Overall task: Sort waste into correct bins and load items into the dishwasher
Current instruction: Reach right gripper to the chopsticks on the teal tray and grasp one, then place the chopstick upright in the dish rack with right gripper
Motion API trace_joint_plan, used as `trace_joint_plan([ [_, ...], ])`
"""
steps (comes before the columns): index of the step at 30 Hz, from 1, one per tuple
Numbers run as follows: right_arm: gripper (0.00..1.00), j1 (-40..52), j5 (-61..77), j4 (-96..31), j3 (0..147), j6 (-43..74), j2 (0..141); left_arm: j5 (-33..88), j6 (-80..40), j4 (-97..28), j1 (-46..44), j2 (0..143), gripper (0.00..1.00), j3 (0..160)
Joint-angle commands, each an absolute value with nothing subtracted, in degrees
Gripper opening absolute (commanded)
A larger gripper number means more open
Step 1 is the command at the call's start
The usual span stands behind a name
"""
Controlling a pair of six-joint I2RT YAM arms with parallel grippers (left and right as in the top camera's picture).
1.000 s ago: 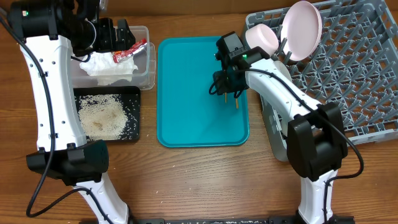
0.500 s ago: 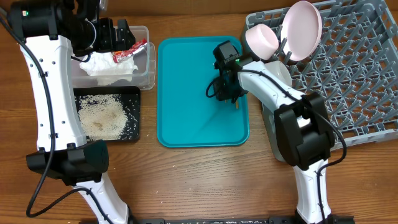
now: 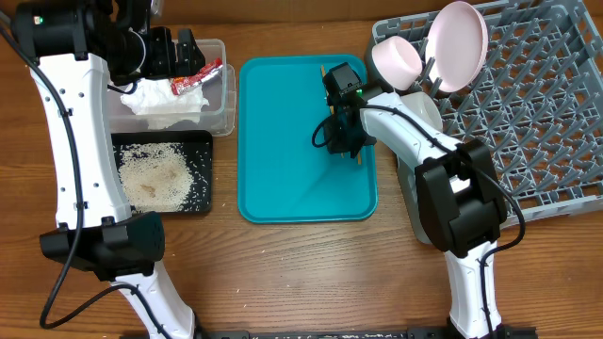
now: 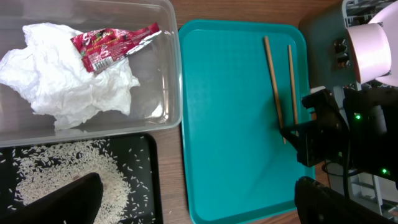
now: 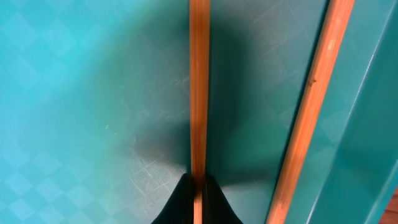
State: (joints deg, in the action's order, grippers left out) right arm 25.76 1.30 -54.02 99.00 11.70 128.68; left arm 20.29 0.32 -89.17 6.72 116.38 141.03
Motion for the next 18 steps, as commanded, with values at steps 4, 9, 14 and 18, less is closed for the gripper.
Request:
trace_joint_plan([
  [4,0.04,25.82,1.43,-58.0,102.35,12.25,127.28,19.88,-0.01,-89.08,6.35,116.36,1.0,141.47],
  [9,0.04,25.41,1.39,-65.28,110.37,12.25,121.84,19.88,-0.01,-89.08,6.35,116.36,1.0,141.47],
  [14,0.04,22.76,1.13,-74.19,120.4,15.25,114.69,19.88,-0.03,-89.08,6.35,116.36,1.0,141.47],
  [18,0.04,18.06,-0.4,-78.87,122.58,21.47,108.53,19.88,-0.01,-89.08,6.35,116.36,1.0,141.47],
])
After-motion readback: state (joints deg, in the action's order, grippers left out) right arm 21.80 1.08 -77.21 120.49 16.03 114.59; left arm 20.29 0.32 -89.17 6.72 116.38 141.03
